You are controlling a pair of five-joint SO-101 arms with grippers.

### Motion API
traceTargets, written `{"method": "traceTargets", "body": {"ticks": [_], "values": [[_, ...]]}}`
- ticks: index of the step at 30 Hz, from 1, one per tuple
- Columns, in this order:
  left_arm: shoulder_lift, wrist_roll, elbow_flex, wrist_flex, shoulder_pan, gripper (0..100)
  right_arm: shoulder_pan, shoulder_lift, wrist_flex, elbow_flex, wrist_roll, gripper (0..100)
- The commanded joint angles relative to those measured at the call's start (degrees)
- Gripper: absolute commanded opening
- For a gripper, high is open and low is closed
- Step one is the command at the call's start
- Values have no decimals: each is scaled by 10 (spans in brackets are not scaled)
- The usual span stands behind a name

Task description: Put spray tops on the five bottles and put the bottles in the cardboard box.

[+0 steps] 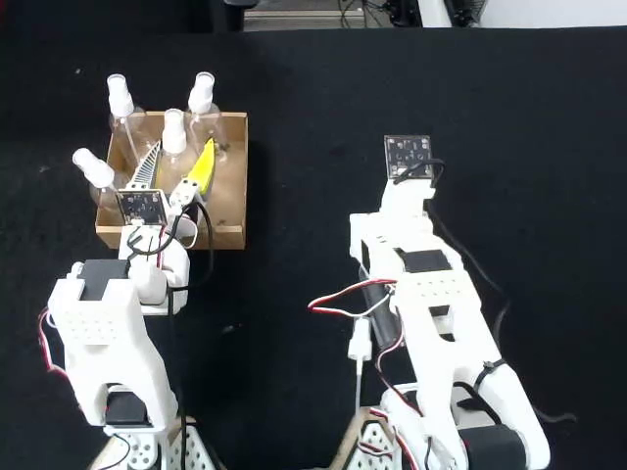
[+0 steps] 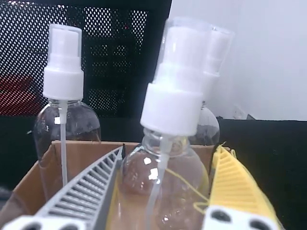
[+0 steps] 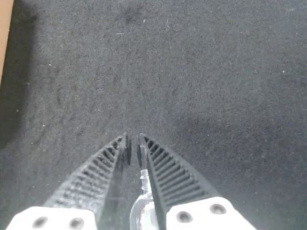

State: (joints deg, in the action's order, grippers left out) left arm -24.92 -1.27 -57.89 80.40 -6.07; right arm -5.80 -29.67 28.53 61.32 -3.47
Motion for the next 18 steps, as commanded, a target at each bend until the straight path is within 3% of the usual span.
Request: {"method": "traceTargets", "body": {"ticks": [1,10,14,18], "values": [[12,4,-3,11,-7,268,9,-20,-16,-29,5,11],[76,4,-21,3,-7,265,9,-20,-17,-29,5,11],[117,1,-26,-67,-7,268,9,-21,-17,-29,5,11],[151,4,-37,-78,0,268,9,-20,-17,-29,5,11]]}}
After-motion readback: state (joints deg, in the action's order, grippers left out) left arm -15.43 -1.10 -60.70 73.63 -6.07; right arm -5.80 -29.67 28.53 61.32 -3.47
